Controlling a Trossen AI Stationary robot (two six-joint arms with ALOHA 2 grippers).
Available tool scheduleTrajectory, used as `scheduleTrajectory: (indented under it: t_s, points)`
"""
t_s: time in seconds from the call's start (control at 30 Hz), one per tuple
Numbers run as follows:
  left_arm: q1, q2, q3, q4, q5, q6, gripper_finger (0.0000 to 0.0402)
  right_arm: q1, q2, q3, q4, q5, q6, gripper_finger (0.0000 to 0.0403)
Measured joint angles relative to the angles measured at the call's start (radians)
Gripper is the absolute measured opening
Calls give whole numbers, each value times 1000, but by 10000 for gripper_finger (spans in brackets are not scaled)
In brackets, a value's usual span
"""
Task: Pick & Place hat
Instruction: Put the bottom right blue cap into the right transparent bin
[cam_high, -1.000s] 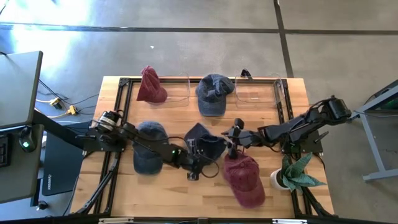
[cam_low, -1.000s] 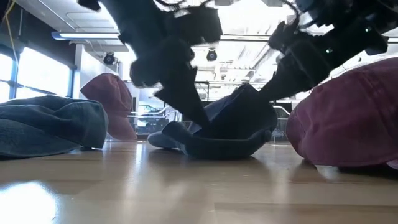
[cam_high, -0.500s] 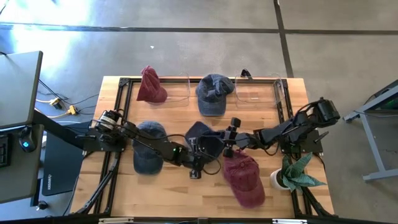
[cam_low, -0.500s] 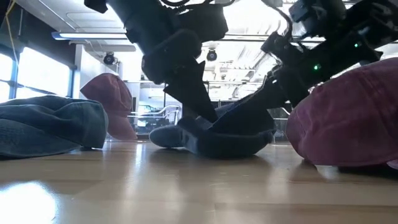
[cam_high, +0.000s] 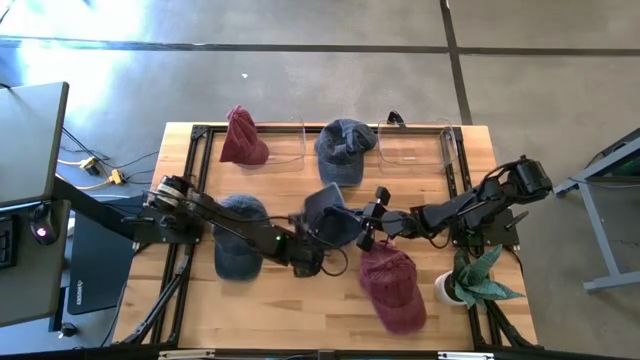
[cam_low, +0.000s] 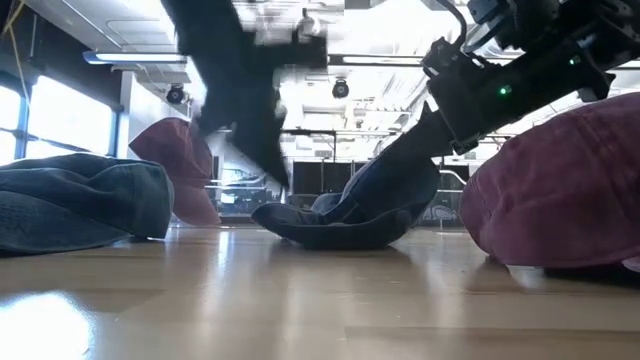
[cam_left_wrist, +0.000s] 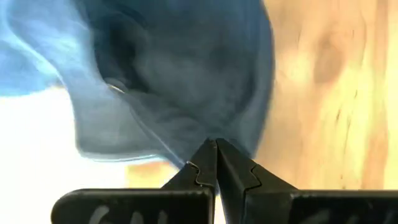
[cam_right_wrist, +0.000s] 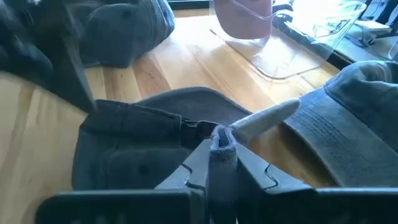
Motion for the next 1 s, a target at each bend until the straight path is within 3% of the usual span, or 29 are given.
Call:
scheduleTrajectory:
  t_s: [0.07,0.17,0.33,0.47,0.67,0.87,1.0]
  points:
    - [-7,-31,36,23,-20,-5,0,0,-2,0,0,-3,1,20]
    - [3,-46,50,91,32,17,0,0,-3,0,0,-9,-7,8]
    - [73,12,9,292,77,70,0,4,-7,0,-2,-51,-10,25]
    - [127,109,-16,280,60,50,0,7,-22,0,-10,-148,-22,25]
    - [170,184,-5,274,176,62,1,15,-87,0,-60,-187,-24,7]
    - [160,173,-6,238,205,67,1,51,-228,0,-248,-173,22,22]
    - [123,114,-8,206,236,76,0,62,-253,-1,-276,-156,40,20]
